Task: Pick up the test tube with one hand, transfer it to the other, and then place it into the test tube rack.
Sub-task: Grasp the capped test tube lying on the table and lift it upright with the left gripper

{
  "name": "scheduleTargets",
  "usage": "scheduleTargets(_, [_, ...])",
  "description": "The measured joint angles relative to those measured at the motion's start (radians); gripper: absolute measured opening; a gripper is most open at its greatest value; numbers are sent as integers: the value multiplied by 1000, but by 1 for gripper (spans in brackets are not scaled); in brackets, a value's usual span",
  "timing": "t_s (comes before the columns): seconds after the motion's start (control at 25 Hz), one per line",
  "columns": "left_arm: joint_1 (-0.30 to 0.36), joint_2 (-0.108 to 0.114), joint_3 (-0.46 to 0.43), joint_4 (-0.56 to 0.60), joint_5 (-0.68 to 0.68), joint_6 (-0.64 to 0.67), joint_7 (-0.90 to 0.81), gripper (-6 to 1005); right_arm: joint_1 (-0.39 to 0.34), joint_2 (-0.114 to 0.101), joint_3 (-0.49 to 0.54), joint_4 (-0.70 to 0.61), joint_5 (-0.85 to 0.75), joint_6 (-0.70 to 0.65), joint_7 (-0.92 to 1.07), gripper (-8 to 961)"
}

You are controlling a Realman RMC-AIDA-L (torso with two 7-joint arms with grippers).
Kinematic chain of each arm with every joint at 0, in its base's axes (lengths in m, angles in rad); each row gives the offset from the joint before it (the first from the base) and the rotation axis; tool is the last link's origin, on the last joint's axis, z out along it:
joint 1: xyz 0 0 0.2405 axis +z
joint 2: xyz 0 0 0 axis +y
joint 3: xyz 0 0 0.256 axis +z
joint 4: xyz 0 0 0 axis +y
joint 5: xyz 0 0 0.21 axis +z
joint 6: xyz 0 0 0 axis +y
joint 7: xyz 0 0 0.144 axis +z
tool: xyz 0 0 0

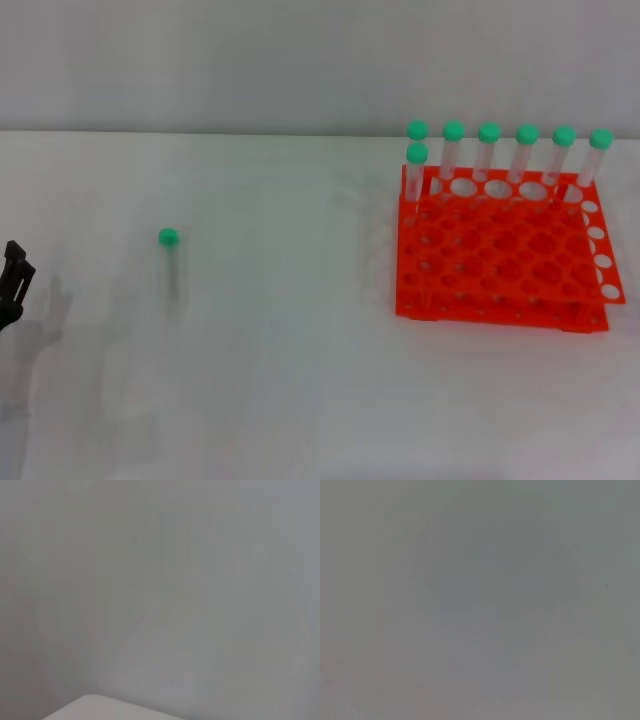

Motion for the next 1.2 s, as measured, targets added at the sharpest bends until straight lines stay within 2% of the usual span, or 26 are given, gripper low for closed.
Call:
scheduleTargets(0.6, [-3,0,2,6,0,18,-6,880,-3,2,2,10,2,0,0,825])
scheduleTargets(0.88, [-5,1,0,11,0,78,-11,880,-3,3,-5,11,1,-1,21,824])
scheduleTargets(1.04, [-63,12,0,-4,7,84,-66,880,-3,3,-7,11,-3,-2,30,824])
scheduleTargets(1.2, [-129,20,-2,-78,26,84,-279,880,-3,3,-8,11,-5,-4,31,824])
